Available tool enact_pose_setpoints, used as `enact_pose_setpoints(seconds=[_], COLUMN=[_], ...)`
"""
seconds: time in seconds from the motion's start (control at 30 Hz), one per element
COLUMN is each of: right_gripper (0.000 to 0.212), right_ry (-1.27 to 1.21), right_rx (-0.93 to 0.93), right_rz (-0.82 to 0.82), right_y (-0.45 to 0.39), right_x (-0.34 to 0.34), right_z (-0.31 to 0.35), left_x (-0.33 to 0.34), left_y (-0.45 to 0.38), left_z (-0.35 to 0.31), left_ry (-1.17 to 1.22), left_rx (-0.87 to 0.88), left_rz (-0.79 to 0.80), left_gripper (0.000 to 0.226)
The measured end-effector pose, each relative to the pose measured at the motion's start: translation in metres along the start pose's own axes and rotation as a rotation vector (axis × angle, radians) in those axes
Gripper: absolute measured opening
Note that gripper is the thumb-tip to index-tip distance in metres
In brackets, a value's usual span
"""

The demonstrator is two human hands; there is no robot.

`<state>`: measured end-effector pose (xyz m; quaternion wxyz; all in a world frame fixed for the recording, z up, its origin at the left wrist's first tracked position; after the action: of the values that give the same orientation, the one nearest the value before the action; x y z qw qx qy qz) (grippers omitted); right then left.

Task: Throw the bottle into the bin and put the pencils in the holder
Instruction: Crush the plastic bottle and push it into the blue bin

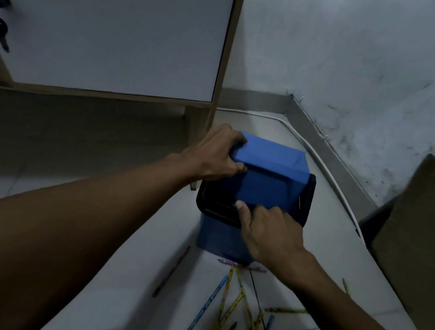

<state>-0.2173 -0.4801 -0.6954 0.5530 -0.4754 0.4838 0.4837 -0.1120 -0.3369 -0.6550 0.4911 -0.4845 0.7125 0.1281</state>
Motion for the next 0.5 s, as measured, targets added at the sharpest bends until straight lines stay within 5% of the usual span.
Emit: enact_pose_setpoints(seconds=[0.13, 0.33, 0.5], right_gripper=[0.062, 0.024, 0.052], right_ry=[0.02, 0.106, 0.103], right_rx=[-0.009, -0.143, -0.214], right_rz=[-0.164, -0.304, -0.264], right_y=[0.004, -0.004, 0.006], right_x=[-0.001, -0.008, -0.001], right_z=[0.0, -0.023, -0.022], left_x=[0.0, -0.002, -0.005], left_y=[0.002, 0.003, 0.0], left_z=[-0.001, -0.003, -0.008], left_ry=[-0.007, -0.002, -0.019], left_rx=[-0.004, -0.019, -0.026], left_rz=[0.04, 0.087, 0.12], left_gripper=[0.061, 0.06, 0.057])
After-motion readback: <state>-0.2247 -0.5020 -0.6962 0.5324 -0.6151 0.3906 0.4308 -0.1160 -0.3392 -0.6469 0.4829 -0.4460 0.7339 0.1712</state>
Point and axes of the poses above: each hand's wrist, its own y-axis away from the middle knuckle, its own x-axis out of the palm, z = x × y, the point moved 2 cm from there along -y, towards the middle knuckle, and after that the axes turned 7 degrees about x, right-handed, at the moved point
